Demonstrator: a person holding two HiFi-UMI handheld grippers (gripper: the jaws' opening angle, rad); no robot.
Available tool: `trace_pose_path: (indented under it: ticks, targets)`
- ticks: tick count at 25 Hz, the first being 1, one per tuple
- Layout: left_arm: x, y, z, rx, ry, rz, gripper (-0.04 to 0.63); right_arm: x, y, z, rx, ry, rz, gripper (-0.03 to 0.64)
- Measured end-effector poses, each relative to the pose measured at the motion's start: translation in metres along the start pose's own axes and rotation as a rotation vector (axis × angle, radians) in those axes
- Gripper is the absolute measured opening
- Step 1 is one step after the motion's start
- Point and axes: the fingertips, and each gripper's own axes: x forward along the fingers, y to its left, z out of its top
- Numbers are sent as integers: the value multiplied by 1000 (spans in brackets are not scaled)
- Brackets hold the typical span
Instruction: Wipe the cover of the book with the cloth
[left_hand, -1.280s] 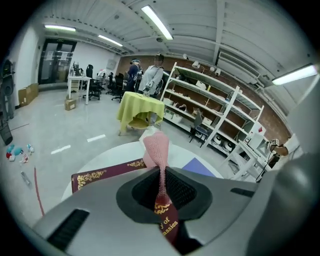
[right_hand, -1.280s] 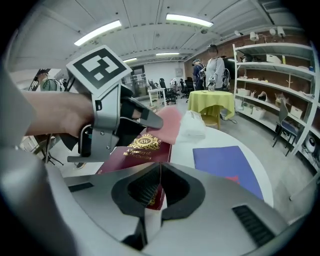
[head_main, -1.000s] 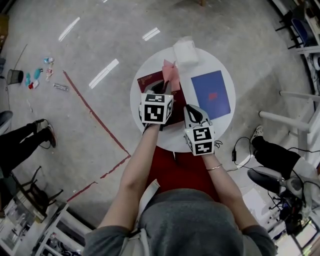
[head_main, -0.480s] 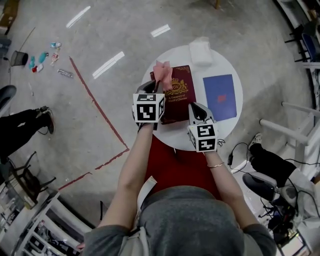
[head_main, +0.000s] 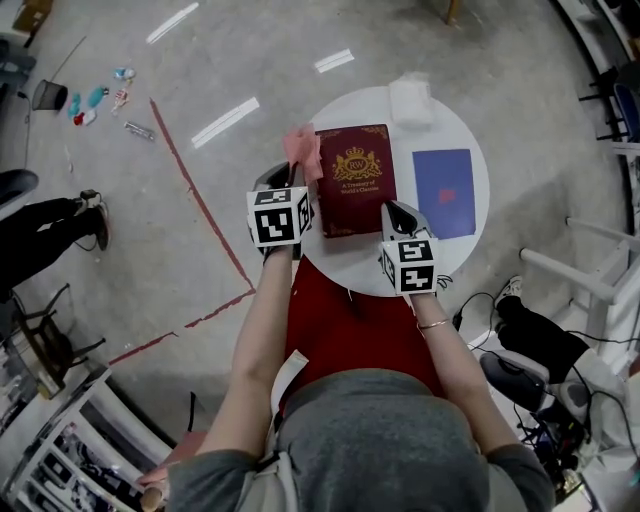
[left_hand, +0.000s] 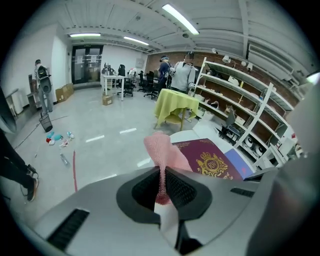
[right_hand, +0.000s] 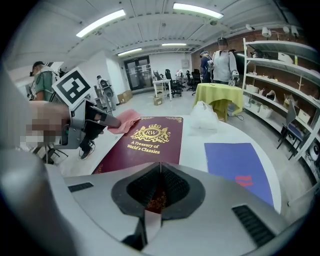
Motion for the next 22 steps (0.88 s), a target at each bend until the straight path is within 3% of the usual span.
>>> trace_pose_path:
  ticks: [5, 10, 16, 22]
  targets:
    - [-22, -6, 2, -34, -43, 18, 34, -6, -2, -3, 10, -14, 18, 29]
    - [-25, -64, 12, -44, -76, -99, 34, -18, -11, -8, 31, -33, 8, 29]
    - [-10, -140, 11, -5, -52, -274, 34, -29, -12, -10, 59, -54, -9, 29]
    - [13, -179, -9, 97, 25, -298, 34, -37, -29, -16, 95, -69, -25, 29]
